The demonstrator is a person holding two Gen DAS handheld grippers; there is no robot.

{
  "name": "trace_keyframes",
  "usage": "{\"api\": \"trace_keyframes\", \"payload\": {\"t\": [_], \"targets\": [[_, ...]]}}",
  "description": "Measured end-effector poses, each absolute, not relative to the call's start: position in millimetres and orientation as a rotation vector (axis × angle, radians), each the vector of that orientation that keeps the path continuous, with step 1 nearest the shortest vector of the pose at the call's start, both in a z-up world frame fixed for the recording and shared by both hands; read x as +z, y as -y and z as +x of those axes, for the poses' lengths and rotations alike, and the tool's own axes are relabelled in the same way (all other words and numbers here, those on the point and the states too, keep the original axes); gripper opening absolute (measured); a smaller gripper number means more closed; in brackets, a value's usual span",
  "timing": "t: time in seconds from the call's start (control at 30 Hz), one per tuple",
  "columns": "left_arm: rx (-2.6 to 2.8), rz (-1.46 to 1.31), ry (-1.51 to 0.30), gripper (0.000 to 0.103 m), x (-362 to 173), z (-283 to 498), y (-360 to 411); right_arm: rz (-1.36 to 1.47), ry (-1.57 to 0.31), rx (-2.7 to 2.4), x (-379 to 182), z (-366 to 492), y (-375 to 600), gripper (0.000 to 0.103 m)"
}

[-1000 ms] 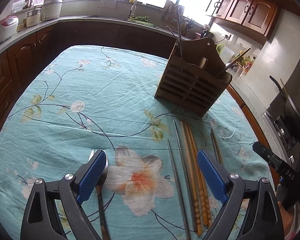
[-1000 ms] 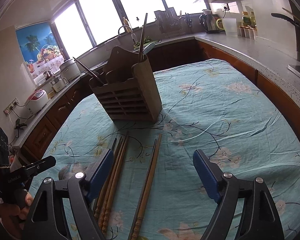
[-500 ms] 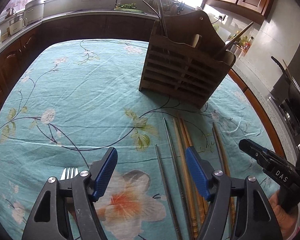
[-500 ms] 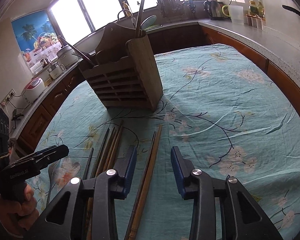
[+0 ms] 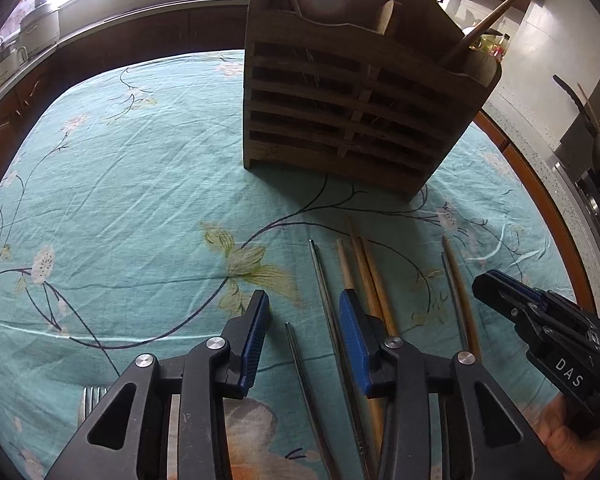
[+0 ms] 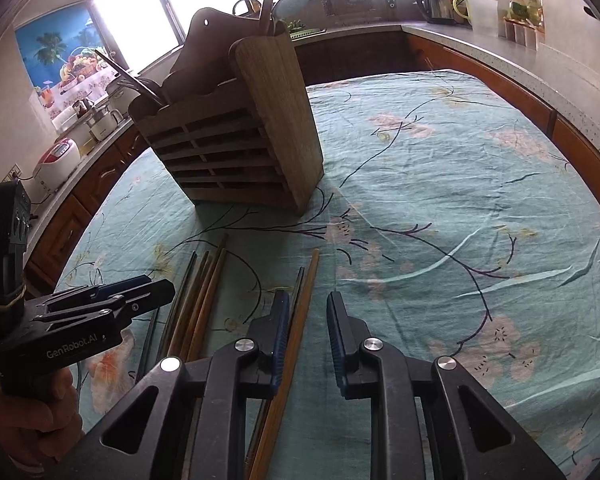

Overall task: Organize utensils
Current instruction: 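Grasp a metal chopstick with the left gripper while the right gripper grasps a wooden chopstick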

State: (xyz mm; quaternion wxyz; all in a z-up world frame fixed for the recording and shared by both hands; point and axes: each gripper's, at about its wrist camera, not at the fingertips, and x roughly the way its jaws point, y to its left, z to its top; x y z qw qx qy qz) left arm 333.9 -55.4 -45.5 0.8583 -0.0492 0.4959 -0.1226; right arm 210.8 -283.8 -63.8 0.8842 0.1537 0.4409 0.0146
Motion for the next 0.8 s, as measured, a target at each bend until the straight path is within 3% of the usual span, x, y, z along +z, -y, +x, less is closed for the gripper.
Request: {"api": "trace_keyframes", "payload": {"t": [0.27,0.53,0.8], "targets": [[-0.266,-0.065,-1.028,0.035,-50,343,65,0.297,-0.949,0.024,-75,221,279,0.018],[-0.314,0.059,-1.007,0.019,-52,323,64,0.258,-0.965,0.019,-73,212,280,0.01],[-0.355,-0.065,-1.061,0.018,-54,323,43,0.273,-0.979,0.012,-73,206,288,0.01]]}}
